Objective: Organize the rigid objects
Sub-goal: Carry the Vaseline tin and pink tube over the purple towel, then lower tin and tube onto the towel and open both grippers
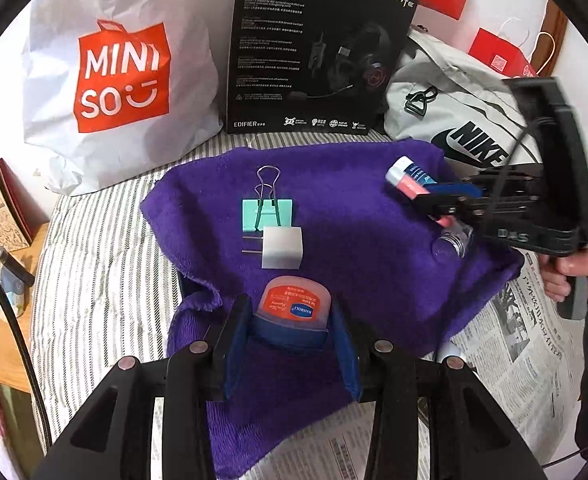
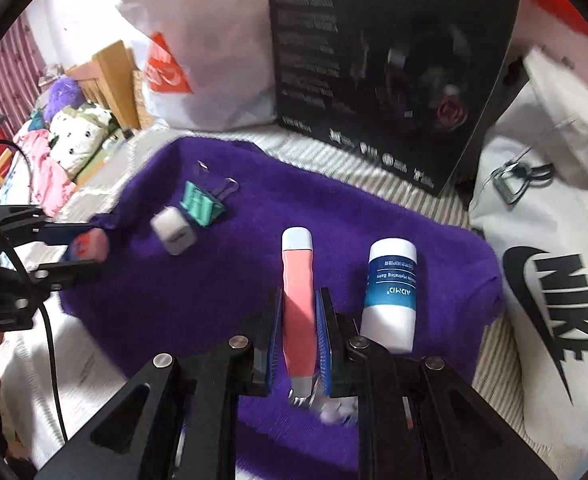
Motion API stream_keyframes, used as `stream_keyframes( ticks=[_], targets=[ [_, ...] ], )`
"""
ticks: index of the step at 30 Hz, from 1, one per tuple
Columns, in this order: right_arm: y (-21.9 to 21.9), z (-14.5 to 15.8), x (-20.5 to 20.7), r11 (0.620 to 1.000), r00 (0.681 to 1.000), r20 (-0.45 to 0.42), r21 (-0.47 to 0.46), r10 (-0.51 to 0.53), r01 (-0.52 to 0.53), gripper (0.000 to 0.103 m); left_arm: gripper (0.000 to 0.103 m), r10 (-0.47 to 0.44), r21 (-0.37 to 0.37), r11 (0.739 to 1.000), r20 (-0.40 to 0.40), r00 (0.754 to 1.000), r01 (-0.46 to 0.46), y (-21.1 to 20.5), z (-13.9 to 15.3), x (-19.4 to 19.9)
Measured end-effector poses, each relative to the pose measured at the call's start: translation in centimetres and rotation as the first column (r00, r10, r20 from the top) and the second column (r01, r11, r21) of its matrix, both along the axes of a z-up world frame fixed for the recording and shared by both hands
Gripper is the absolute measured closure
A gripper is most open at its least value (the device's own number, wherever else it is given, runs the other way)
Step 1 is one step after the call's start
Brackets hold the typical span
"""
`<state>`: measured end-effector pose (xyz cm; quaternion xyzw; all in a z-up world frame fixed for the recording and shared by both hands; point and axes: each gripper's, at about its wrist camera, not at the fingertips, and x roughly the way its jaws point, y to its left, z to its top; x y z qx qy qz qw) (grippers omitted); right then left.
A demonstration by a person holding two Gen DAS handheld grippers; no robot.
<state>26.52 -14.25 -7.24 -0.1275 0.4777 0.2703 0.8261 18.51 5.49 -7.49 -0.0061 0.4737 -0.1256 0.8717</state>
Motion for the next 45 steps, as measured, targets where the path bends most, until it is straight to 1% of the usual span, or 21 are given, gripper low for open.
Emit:
stream_keyframes(
  ticks=[5,9,13,18,22,25,29,32,38,42,45],
  targets=[
    [0.0,-2.2,1.8,0.999,0.999,-0.024,-0.036,-0.022,0.021,0.087,0.065,-0.008,0.01,1.0,-0.017,1.0,0.008,-0.2,-0.9,0.9],
    [-0.3,-2.6,2.4,0.999,0.999,-0.022,-0.045,-0.025,0.024,0.087,0.065,-0.012,0.019,1.0,-0.023,1.0,0.012,-0.4,-1.3,1.6],
    [-0.4,-3.2,2.7,0.997,1.0,-0.013,-0.073,-0.027,0.026,0.087,0.065,-0.012,0.023,1.0,-0.029,0.999,0.013,-0.4,-1.9,2.1],
    [-0.6,-4.0,3.2,0.997,0.999,-0.016,-0.072,-0.03,0.029,0.087,0.065,-0.011,0.037,0.999,-0.044,0.999,0.012,-0.8,-2.8,2.8],
    [-0.8,-4.0,3.4,0.998,1.0,-0.016,-0.056,-0.027,0.026,0.087,0.065,-0.006,0.072,0.997,-0.043,0.999,0.009,-1.1,-3.4,3.3],
    [-1.0,-4.0,3.4,0.999,0.999,-0.018,-0.043,-0.029,0.028,0.087,0.065,-0.003,0.071,0.997,-0.057,0.998,0.007,-1.5,-3.9,3.8],
    [-1.2,-4.0,3.5,0.999,0.999,-0.02,-0.032,-0.03,0.03,0.086,0.065,-0.015,0.108,0.994,-0.048,0.999,0.02,-2.0,-4.2,3.8],
    [-1.2,-4.0,3.4,0.999,0.999,-0.018,-0.034,-0.03,0.029,0.086,0.065,-0.018,0.121,0.992,-0.044,0.999,0.024,-2.2,-4.3,3.8],
    [-1.2,-4.0,3.2,0.999,1.0,-0.012,-0.036,-0.025,0.024,0.086,0.064,-0.011,0.135,0.991,-0.022,1.0,0.014,-2.3,-4.3,3.1],
    [-1.0,-3.9,3.3,0.999,0.999,-0.024,-0.039,-0.03,0.029,0.085,0.064,-0.001,0.129,0.992,-0.017,1.0,0.003,-2.1,-4.3,2.6],
    [-1.0,-3.8,3.8,0.999,0.998,-0.055,-0.033,-0.031,0.029,0.084,0.057,-0.006,0.117,0.993,-0.016,1.0,0.008,-2.0,-4.3,2.1]
  ],
)
